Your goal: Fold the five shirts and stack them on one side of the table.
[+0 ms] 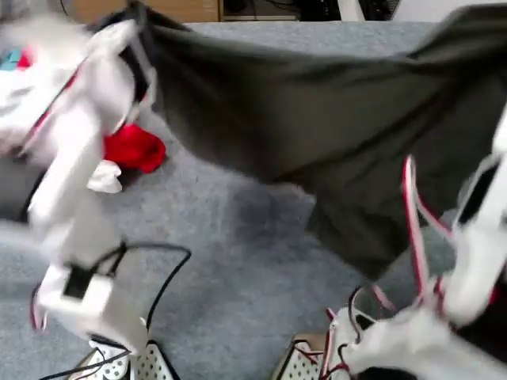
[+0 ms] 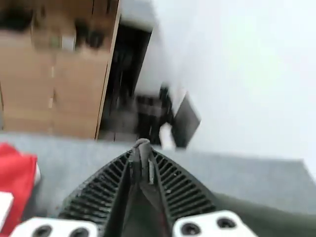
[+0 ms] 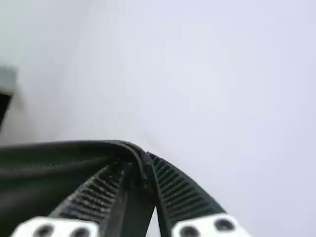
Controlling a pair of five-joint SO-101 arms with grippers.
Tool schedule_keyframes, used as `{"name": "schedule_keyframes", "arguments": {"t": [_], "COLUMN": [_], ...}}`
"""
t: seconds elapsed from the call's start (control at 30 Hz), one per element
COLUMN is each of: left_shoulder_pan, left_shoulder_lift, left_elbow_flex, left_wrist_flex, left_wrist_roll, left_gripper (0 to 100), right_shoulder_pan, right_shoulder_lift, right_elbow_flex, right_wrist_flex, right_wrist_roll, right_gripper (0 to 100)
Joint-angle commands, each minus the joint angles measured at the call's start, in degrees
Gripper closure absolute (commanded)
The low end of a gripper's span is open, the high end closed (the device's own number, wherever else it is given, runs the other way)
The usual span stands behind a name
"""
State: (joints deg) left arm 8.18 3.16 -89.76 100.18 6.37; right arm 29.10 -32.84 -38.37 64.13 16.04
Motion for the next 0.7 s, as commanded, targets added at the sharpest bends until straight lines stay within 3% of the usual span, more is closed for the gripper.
{"name": "schedule_keyframes", "arguments": {"t": [0.0,0.37,0.67], "left_shoulder_pan": [0.4,0.4,0.4], "left_shoulder_lift": [-12.7,-43.3,-50.5], "left_elbow_flex": [5.7,42.6,59.8], "left_wrist_flex": [0.6,0.5,0.5], "left_wrist_roll": [-1.8,-1.5,-1.4], "left_gripper": [98,98,98], "right_shoulder_pan": [3.1,3.6,3.6], "right_shoulder_lift": [-0.8,-0.9,-0.9], "right_elbow_flex": [-5.7,-17.8,-23.9], "right_wrist_flex": [-2.8,-2.3,-2.2], "right_wrist_roll": [0.8,0.8,0.8], "right_gripper": [99.7,99.7,99.6]}}
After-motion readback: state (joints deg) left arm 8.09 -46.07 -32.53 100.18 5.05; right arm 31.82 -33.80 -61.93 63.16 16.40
